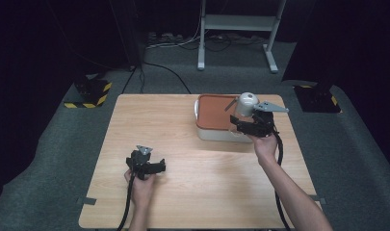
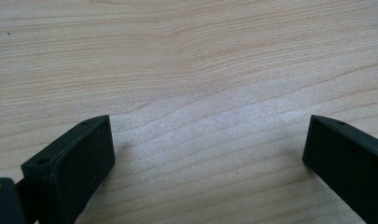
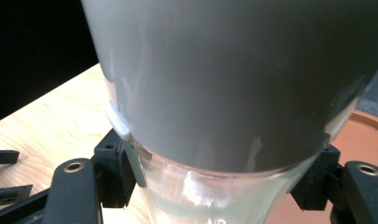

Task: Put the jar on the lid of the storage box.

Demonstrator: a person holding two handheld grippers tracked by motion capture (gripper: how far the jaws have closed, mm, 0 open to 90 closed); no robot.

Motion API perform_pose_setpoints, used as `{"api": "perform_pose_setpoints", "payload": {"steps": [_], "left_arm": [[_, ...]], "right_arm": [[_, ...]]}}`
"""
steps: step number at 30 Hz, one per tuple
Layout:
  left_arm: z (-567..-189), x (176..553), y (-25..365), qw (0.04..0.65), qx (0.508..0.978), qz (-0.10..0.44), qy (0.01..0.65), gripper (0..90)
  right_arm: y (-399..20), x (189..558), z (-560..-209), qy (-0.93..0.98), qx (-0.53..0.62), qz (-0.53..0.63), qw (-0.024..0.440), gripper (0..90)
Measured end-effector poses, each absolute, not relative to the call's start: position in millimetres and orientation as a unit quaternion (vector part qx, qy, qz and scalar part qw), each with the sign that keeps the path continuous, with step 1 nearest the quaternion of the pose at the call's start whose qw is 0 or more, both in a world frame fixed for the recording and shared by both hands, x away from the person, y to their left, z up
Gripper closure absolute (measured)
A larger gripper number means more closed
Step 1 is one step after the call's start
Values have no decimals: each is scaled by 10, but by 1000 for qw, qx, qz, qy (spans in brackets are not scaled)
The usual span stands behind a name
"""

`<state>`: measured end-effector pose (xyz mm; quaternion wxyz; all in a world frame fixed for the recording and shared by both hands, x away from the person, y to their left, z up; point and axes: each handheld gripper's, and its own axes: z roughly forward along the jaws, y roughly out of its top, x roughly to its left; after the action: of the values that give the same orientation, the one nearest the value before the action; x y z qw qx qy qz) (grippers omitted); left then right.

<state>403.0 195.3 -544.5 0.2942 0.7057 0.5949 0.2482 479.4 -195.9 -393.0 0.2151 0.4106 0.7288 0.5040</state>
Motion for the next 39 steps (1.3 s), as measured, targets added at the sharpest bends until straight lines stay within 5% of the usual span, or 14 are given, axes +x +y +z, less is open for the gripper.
{"api": "perform_pose_setpoints", "payload": {"steps": [39], "left_arm": [[-5445,4031,1952,294,706,248,595,21]], "right_arm": [[-1734,5202,-3885,705,439,499,247,306]]}}
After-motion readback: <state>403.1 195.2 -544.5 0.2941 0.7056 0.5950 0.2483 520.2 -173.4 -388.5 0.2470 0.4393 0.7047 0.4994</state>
